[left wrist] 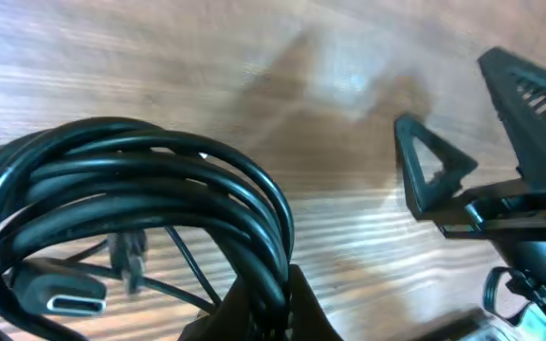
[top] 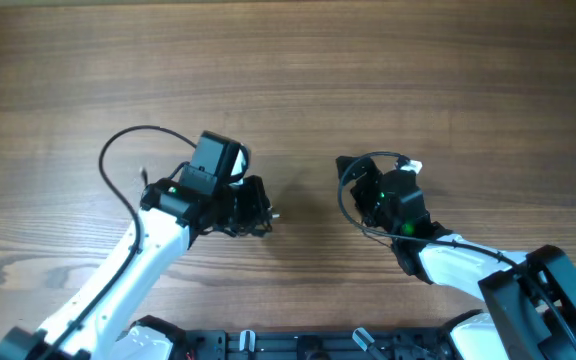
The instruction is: Untangle cables
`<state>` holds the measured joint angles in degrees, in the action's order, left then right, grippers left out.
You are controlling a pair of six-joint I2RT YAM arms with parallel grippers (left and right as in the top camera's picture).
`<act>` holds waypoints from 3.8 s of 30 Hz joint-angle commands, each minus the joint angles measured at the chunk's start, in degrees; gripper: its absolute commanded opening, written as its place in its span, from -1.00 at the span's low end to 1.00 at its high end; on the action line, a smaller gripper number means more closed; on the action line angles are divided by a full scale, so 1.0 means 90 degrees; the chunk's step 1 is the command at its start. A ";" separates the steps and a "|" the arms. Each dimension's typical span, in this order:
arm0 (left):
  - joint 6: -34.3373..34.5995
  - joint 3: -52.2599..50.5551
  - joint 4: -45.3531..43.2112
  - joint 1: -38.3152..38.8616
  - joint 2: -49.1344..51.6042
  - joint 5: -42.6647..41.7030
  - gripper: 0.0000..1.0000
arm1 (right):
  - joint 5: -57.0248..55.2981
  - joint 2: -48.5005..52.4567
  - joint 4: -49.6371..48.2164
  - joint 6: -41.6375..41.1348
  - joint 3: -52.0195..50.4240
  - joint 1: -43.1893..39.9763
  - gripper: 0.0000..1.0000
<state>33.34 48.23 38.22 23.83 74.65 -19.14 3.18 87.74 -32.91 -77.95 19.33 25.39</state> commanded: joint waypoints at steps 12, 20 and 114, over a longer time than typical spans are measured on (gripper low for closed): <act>0.1209 0.0058 -0.0896 0.0158 -0.1438 0.1702 -0.92 | -0.0471 0.0143 0.0287 -0.4524 -0.0136 -0.0027 0.99; 0.1348 0.0058 -0.0872 0.0177 -0.1438 0.1576 -0.92 | -0.0471 0.0143 0.0291 -0.4522 -0.0136 -0.0027 0.99; 0.6040 -0.2064 -0.1967 0.0578 0.0765 0.2878 -0.32 | 0.1202 0.0143 0.0894 -0.0168 -0.0136 -0.0027 0.99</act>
<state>87.48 30.98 20.01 28.95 80.09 7.51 15.18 86.30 -26.50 -86.13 20.69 24.97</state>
